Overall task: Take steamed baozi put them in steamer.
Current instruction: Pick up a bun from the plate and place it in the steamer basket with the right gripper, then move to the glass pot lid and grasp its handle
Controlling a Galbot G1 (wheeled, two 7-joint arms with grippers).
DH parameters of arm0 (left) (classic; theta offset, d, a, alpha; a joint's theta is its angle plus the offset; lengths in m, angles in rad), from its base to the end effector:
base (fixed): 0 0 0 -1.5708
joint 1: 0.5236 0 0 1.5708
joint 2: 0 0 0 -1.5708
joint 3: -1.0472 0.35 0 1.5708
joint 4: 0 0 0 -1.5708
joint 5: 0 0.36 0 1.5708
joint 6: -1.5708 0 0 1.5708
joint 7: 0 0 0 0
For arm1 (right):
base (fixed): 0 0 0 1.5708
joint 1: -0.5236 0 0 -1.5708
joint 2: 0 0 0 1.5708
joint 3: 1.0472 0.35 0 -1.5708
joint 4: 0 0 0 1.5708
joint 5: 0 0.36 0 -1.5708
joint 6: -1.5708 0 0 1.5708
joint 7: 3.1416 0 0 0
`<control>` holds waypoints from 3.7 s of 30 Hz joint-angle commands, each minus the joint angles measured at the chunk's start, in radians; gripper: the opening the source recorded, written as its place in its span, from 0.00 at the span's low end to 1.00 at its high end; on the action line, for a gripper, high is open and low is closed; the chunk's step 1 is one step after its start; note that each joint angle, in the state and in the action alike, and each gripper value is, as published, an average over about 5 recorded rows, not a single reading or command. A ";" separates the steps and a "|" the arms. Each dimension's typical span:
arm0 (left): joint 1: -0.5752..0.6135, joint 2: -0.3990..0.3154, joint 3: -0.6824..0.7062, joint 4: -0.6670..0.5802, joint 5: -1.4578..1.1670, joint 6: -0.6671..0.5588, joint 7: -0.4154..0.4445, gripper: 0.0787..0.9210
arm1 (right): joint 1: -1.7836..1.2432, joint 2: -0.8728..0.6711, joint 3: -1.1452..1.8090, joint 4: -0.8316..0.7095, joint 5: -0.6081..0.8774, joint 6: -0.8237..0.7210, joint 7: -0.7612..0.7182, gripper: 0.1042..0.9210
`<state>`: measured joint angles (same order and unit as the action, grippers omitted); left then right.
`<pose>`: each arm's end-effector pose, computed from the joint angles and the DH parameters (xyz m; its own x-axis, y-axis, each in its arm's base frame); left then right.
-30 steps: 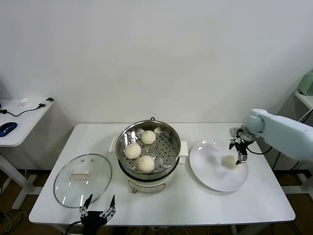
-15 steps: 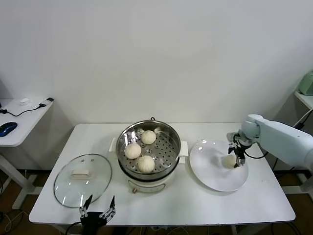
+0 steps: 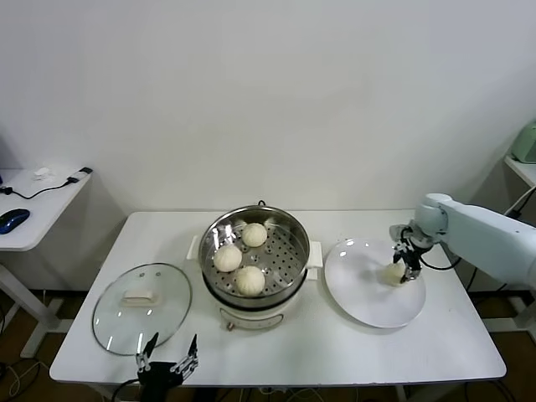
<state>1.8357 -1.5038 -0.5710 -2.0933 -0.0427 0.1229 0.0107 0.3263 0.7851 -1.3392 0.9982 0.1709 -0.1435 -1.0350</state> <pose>0.0998 0.0261 -0.3401 -0.9259 -0.0016 0.3777 0.0128 0.9993 0.0356 0.5617 -0.1807 -0.2011 -0.0960 0.0097 0.9953 -0.9939 -0.0563 -0.0953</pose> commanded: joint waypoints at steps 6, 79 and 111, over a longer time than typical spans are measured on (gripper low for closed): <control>-0.017 0.008 0.008 -0.020 -0.005 0.013 0.002 0.88 | 0.777 0.066 -0.537 0.425 0.622 -0.088 0.021 0.62; -0.057 0.048 0.004 -0.071 -0.123 0.064 -0.032 0.88 | -0.163 -0.124 0.626 0.492 0.703 -0.221 1.092 0.88; -0.143 0.142 -0.085 0.083 0.260 -0.363 -0.187 0.88 | -1.801 0.371 1.965 0.644 0.190 0.391 0.939 0.88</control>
<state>1.7178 -1.3868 -0.6294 -2.1004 -0.0630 -0.0132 -0.0300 -1.1462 0.9066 0.3956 1.6429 0.5213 0.0407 -0.0769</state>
